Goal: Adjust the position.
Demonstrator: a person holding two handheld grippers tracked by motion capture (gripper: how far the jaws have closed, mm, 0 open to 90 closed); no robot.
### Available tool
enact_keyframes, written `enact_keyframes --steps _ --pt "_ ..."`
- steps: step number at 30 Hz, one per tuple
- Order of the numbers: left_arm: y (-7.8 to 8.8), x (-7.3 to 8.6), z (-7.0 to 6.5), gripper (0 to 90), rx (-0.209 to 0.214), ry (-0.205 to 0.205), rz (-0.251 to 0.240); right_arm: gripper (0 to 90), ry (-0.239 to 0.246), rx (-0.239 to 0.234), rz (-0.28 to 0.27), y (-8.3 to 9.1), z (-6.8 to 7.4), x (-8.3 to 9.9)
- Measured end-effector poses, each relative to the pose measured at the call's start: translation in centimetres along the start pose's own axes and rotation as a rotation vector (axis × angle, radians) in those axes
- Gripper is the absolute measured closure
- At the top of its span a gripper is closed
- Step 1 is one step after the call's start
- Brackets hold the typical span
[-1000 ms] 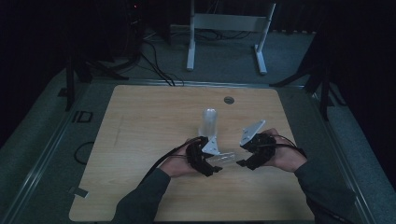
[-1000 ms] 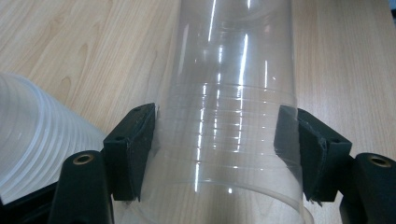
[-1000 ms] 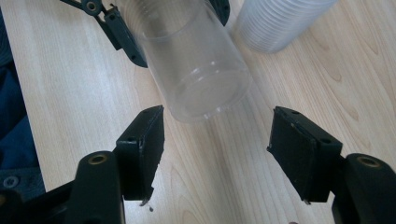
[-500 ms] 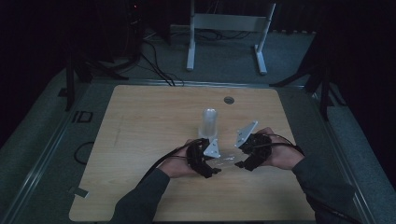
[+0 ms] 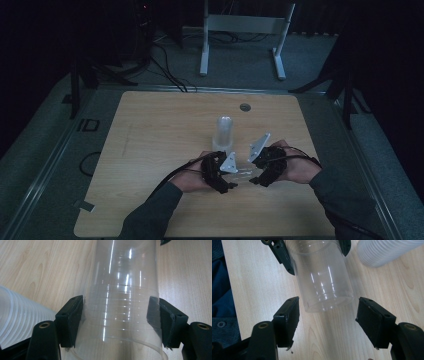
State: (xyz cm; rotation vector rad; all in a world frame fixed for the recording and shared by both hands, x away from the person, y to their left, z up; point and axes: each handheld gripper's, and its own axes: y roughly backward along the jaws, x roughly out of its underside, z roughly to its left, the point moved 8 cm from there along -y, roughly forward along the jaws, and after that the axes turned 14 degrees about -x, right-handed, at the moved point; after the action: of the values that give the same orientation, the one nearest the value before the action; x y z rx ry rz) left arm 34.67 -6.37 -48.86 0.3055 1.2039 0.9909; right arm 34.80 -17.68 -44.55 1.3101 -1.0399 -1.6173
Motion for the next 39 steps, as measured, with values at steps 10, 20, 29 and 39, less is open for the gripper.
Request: enact_keyframes --steps 10,20,29,39 --pt "0.2 -0.5 -0.3 30.4 -0.005 -0.012 -0.02 33.7 0.007 -0.031 -0.004 -0.9 0.4 0.0" --pt "0.6 -1.2 -0.7 30.2 0.004 -0.022 -0.056 34.3 0.01 -0.059 -0.002 -1.6 0.7 0.1" --pt "0.8 -1.4 -0.7 28.2 0.004 -0.022 -0.069 40.4 0.028 -0.057 -0.006 -1.5 0.8 0.0" --pt "0.8 -1.4 -0.6 21.4 -0.013 0.009 -0.071 41.4 0.017 -0.048 -0.023 -1.7 0.6 0.2"
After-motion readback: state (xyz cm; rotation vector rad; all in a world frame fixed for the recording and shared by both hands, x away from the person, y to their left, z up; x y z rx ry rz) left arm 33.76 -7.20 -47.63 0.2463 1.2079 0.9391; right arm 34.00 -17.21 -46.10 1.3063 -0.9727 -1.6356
